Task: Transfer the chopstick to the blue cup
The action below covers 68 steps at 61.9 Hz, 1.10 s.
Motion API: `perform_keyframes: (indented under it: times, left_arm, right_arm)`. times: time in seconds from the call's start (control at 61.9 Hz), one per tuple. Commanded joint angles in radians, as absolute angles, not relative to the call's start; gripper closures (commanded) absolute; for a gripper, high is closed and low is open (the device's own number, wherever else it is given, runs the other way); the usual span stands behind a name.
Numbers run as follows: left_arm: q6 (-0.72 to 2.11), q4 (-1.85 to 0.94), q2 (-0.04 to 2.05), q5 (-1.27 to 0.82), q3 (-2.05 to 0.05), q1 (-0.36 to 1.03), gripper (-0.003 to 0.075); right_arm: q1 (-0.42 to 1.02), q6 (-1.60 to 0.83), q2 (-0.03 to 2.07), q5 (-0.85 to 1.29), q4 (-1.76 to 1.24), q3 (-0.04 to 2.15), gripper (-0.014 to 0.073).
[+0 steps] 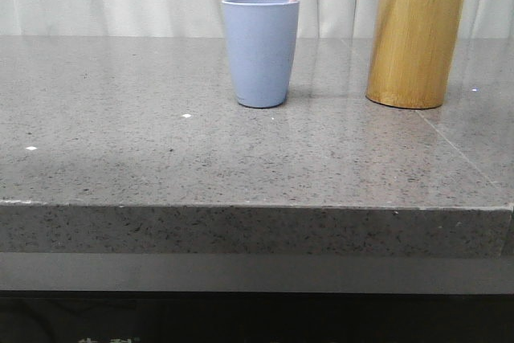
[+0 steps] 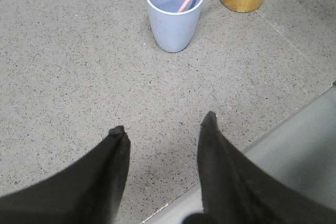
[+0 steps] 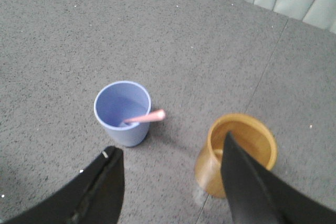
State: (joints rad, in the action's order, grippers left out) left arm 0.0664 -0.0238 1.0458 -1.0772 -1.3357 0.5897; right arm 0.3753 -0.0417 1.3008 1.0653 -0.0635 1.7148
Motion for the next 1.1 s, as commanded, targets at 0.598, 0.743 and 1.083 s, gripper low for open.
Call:
perform_keyframes:
  times: [0.598, 0.743, 1.083]
  left_arm:
    - [0.064, -0.027, 1.032, -1.008, -1.361, 0.597, 0.0407]
    - [0.064, -0.027, 1.032, -1.008, -1.361, 0.597, 0.0421]
    - [0.064, -0.027, 1.032, -1.01, -1.361, 0.597, 0.0739]
  right_arm:
    - [0.33, 0.061, 0.806, 0.806, 0.0, 1.069, 0.016]
    - [0.33, 0.061, 0.79, 0.799, 0.0, 1.05, 0.0256]
    - [0.33, 0.06, 0.791, 0.798, 0.0, 1.05, 0.0657]
